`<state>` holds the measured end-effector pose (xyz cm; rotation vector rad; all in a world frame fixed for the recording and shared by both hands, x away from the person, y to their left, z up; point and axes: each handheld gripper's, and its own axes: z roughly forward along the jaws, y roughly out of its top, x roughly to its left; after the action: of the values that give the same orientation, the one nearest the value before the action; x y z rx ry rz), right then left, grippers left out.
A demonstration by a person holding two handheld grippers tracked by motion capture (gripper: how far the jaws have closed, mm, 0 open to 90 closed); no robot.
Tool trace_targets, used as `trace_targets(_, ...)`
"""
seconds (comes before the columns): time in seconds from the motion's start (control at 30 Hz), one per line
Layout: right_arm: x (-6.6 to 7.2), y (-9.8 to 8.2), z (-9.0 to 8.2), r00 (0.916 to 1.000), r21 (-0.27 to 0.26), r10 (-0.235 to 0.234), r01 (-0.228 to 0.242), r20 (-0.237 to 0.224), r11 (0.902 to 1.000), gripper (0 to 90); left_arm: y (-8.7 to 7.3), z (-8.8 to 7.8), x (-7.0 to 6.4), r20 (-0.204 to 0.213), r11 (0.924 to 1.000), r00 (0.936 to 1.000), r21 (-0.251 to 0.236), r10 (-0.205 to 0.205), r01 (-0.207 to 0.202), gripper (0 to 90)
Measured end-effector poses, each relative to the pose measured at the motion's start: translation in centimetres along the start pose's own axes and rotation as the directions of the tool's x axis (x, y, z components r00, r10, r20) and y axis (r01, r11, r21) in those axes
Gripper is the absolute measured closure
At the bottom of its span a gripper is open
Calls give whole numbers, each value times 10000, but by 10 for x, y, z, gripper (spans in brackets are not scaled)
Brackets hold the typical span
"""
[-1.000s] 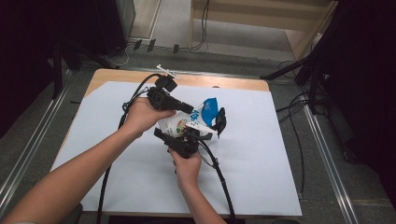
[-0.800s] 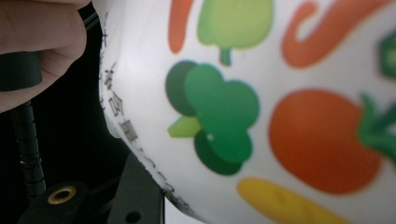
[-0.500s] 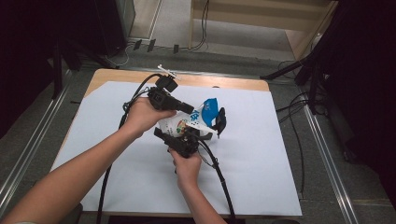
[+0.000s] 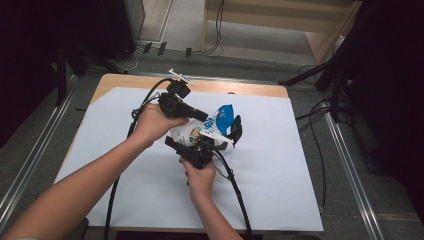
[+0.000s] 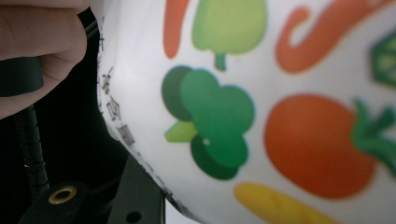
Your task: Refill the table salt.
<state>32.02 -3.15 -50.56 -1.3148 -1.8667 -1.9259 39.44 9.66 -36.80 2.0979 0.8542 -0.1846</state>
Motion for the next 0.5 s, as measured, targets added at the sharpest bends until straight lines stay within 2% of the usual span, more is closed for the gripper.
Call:
trace_targets(0.37, 0, -1, 1, 9998, -19, 188, -188, -54, 9998, 637, -1, 0, 0, -42, 10000, 10000, 52, 20, -20, 900)
trace_targets(0.5, 0, -1, 1, 10000, -31, 91, -91, 0, 10000, 636, -1, 0, 0, -6, 10000, 10000, 17, 22, -22, 900)
